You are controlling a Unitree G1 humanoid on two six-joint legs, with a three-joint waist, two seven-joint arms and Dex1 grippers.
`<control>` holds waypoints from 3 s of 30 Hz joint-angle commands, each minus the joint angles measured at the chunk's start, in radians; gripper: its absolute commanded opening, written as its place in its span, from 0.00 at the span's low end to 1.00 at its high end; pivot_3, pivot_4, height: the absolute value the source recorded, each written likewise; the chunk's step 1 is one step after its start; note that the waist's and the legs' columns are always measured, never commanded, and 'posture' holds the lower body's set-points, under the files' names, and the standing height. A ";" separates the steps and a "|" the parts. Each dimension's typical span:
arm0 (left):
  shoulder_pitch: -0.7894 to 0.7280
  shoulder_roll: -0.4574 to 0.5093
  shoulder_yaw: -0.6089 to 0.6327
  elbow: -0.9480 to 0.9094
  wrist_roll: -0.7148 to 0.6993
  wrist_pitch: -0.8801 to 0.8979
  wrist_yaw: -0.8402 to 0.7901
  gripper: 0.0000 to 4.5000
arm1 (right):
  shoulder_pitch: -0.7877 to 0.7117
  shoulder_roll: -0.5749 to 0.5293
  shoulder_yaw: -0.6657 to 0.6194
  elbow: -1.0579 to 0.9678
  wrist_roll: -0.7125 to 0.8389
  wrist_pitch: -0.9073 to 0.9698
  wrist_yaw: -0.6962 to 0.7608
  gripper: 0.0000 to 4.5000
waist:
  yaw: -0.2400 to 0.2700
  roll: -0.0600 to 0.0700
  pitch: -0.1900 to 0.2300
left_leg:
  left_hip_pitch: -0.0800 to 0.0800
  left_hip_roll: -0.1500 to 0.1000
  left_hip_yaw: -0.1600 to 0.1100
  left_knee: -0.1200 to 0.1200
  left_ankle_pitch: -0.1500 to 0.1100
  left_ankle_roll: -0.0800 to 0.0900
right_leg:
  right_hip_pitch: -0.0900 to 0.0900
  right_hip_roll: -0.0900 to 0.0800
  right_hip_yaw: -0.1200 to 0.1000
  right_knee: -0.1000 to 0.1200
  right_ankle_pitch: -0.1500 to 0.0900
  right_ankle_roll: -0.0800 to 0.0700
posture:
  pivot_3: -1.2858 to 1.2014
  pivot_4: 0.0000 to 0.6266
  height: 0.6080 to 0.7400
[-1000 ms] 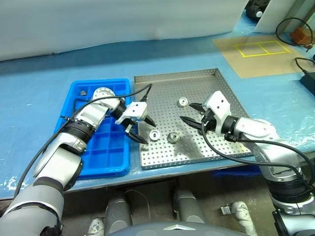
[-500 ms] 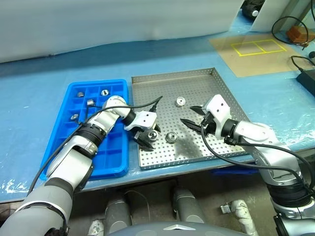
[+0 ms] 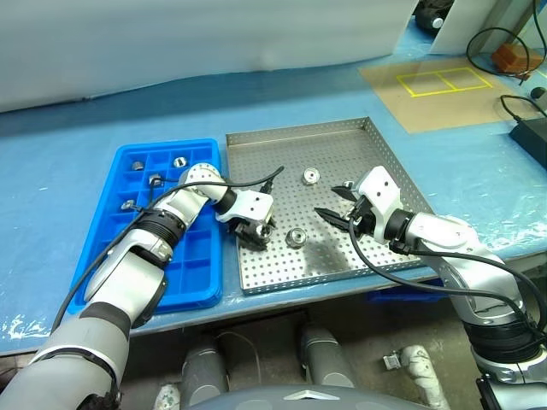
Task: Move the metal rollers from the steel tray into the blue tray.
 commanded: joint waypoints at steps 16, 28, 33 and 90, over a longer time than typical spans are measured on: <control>0.037 -0.042 0.126 -0.118 -0.108 0.115 0.075 0.39 | -0.073 0.007 -0.005 0.015 0.016 -0.030 0.027 0.66 | 0.000 -0.001 0.000 | -0.002 0.000 0.000 -0.001 0.000 0.001 | -0.002 0.000 0.000 -0.001 0.000 0.000 | 0.30 0.24 1.00; 0.112 0.146 0.335 -0.474 -0.313 0.467 0.114 0.39 | -0.262 0.072 0.103 0.261 -0.020 -0.177 0.147 0.66 | 0.029 -0.001 0.001 | -0.006 0.003 0.001 -0.004 0.001 -0.001 | -0.010 0.000 -0.001 0.001 0.000 0.000 | 0.40 0.24 1.00; 0.211 0.224 0.342 -0.584 -0.308 0.492 0.151 0.39 | -0.338 0.123 0.144 0.372 -0.043 -0.249 0.191 0.66 | 0.072 0.000 0.001 | -0.006 0.003 0.002 -0.005 0.001 -0.001 | -0.010 0.000 -0.002 0.001 0.000 0.000 | 0.42 0.24 1.00; 0.057 0.030 0.252 -0.198 -0.185 0.214 0.220 0.39 | -0.327 0.130 0.151 0.349 -0.061 -0.198 0.266 0.95 | 0.102 -0.001 0.001 | -0.006 0.003 0.002 -0.002 0.003 -0.004 | -0.013 0.000 0.001 0.008 0.001 0.000 | 0.38 0.24 1.00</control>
